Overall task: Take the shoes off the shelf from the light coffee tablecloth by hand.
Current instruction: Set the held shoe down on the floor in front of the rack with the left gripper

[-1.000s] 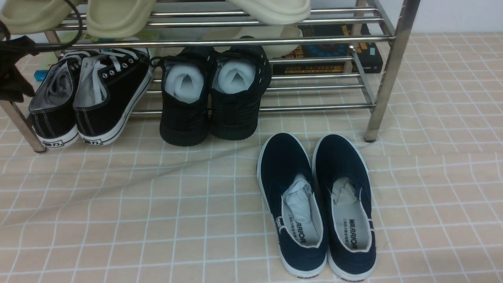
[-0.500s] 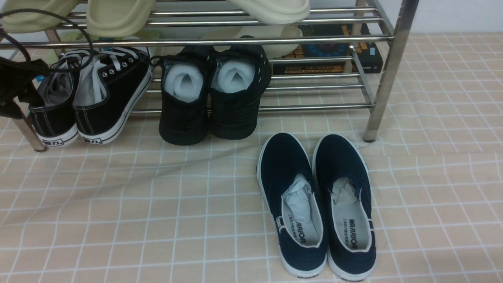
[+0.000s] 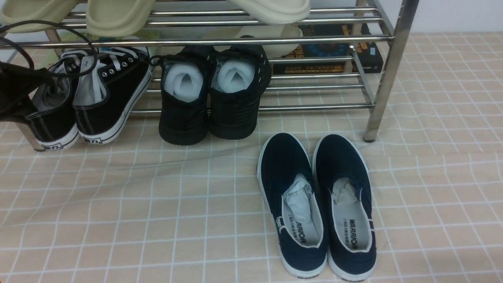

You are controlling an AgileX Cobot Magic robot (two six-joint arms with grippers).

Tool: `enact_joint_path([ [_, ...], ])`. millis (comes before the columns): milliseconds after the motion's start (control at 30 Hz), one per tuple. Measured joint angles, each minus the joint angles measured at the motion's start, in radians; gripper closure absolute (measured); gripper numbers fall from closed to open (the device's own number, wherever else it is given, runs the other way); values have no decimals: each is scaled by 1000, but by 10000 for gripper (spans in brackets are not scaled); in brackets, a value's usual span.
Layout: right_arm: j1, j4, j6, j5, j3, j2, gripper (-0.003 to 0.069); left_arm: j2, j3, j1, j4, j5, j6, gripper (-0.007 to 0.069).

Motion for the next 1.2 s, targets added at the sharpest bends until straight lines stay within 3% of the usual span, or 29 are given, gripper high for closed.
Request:
enact_joint_path([
  [267,0,0,0,-3,1,0,420,-226,1,1,50,221,0,606],
  [567,0,0,0,-3,1,0,420,-409,22,1,63,321,0,605],
  [800,0,0,0,-3,1,0,420,-541,205,1,117,304,-57,605],
  [967,0,0,0,-4,1,0,420,-642,417,1,102,184,-161,605],
  [1200,0,0,0,-4,1,0,420,-684,656,1,94,36,-199,605],
])
